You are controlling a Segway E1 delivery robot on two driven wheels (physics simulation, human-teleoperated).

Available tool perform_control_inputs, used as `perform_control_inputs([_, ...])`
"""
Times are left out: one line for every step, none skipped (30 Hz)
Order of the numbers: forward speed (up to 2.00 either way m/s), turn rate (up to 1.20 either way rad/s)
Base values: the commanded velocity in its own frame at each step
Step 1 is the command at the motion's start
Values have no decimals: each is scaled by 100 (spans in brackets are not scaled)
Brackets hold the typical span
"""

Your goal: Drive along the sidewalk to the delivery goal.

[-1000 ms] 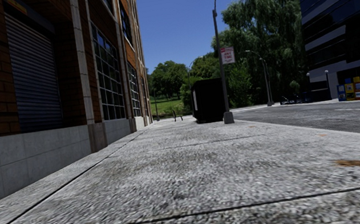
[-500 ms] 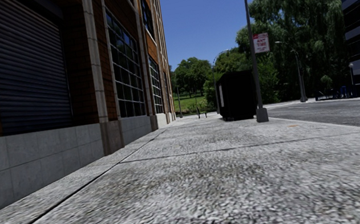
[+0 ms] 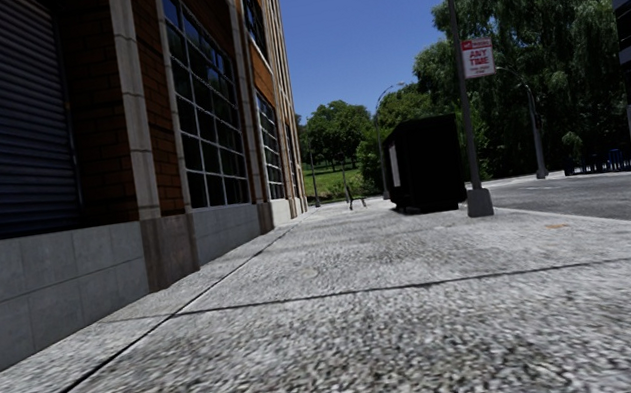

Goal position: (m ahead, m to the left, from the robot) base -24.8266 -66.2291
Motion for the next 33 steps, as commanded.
perform_control_inputs([200, -12])
perform_control_inputs([200, -24])
perform_control_inputs([200, -28])
perform_control_inputs([200, -28])
perform_control_inputs([200, -29])
perform_control_inputs([200, -16])
perform_control_inputs([200, 0])
perform_control_inputs([200, 0])
perform_control_inputs([200, 0])
perform_control_inputs([200, 0])
perform_control_inputs([200, 0])
perform_control_inputs([200, 0])
perform_control_inputs([200, 0])
perform_control_inputs([200, 0])
perform_control_inputs([200, 0])
perform_control_inputs([200, 0])
perform_control_inputs([200, 0])
perform_control_inputs([200, 0])
perform_control_inputs([200, 0])
perform_control_inputs([200, 0])
perform_control_inputs([200, 0])
perform_control_inputs([200, 0])
perform_control_inputs([200, 0])
perform_control_inputs([200, 0])
perform_control_inputs([200, 0])
perform_control_inputs([200, 0])
perform_control_inputs([200, 0])
perform_control_inputs([200, 0])
perform_control_inputs([200, 0])
perform_control_inputs([200, 0])
perform_control_inputs([200, 0])
perform_control_inputs([200, 0])
perform_control_inputs([200, 0])
